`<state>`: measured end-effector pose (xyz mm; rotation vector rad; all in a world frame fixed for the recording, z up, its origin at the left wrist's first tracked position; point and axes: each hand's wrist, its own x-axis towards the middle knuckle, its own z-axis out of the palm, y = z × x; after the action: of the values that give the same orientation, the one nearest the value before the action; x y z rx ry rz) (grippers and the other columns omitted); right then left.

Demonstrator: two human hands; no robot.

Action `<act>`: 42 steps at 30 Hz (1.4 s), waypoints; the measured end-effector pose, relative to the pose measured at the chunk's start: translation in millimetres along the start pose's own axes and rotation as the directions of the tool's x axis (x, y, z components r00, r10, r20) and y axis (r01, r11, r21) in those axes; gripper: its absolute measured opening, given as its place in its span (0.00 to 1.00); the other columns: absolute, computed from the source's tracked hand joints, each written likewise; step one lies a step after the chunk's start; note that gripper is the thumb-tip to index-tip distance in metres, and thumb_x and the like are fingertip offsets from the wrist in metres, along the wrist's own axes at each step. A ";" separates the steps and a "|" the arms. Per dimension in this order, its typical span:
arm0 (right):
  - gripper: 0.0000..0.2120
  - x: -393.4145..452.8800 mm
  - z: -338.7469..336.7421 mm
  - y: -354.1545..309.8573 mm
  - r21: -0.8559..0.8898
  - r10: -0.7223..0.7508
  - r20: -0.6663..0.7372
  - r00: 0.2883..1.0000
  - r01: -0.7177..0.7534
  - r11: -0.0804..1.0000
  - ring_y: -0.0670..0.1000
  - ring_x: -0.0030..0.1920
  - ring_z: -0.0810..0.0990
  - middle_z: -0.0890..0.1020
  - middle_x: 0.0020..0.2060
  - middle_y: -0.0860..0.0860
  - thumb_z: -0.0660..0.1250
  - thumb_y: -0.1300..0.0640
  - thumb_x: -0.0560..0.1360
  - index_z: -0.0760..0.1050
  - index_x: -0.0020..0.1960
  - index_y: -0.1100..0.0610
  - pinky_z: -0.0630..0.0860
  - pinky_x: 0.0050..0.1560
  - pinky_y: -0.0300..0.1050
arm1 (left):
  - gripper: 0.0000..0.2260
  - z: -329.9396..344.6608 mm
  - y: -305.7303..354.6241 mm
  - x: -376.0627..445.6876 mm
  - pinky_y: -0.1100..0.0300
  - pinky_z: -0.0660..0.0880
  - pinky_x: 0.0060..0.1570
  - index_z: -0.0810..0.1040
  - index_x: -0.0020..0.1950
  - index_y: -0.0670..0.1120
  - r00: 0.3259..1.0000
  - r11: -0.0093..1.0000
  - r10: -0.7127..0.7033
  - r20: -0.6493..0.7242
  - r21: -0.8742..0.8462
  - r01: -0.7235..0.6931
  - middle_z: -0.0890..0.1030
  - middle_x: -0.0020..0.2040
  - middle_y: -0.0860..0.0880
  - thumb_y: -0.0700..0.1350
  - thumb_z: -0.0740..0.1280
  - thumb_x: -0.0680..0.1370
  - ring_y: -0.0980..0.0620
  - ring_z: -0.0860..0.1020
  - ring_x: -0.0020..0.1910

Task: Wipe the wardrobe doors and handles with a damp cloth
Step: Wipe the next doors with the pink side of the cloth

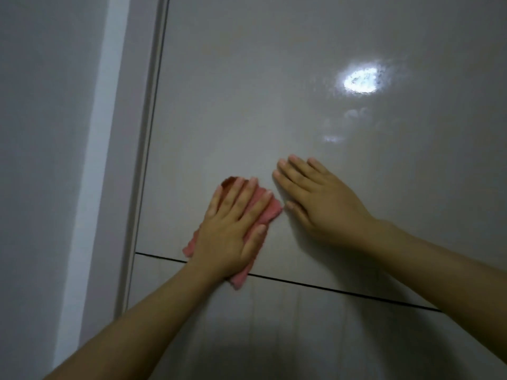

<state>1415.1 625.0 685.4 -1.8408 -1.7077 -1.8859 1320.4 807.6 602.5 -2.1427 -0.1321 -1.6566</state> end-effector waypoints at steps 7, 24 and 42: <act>0.28 3.9 10.4 -4.9 0.004 0.018 -0.016 1.000 -0.018 1.000 0.61 0.71 0.66 0.69 0.70 0.59 0.53 0.48 0.76 0.67 0.71 0.62 0.51 0.71 0.51 | 0.25 -4.7 -51.9 -18.0 0.45 0.44 0.75 0.51 0.78 0.49 0.889 0.894 -0.448 -0.095 -0.071 0.443 0.53 0.78 0.44 0.53 0.47 0.81 0.46 0.50 0.78; 0.29 4.6 11.8 -3.8 0.004 -0.004 0.001 1.000 0.004 1.000 0.62 0.71 0.66 0.69 0.69 0.60 0.53 0.47 0.75 0.67 0.71 0.62 0.50 0.71 0.50 | 0.24 -0.6 -73.4 -88.0 0.44 0.44 0.75 0.48 0.79 0.52 0.988 0.988 -0.156 0.016 0.002 0.156 0.52 0.79 0.44 0.55 0.45 0.83 0.44 0.50 0.78; 0.25 -18.2 -14.4 17.0 0.014 0.019 -0.027 0.999 -0.019 1.000 0.61 0.70 0.68 0.70 0.69 0.60 0.54 0.57 0.75 0.68 0.70 0.63 0.51 0.72 0.49 | 0.25 -0.5 9.0 40.0 0.39 0.51 0.73 0.58 0.78 0.48 0.911 0.920 -0.392 -0.131 -0.043 0.389 0.57 0.78 0.43 0.52 0.50 0.81 0.43 0.54 0.77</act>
<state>1421.6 597.1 687.7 -1.8109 -1.6844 -1.8785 1334.2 792.0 637.9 -2.1037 -0.5401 -2.0242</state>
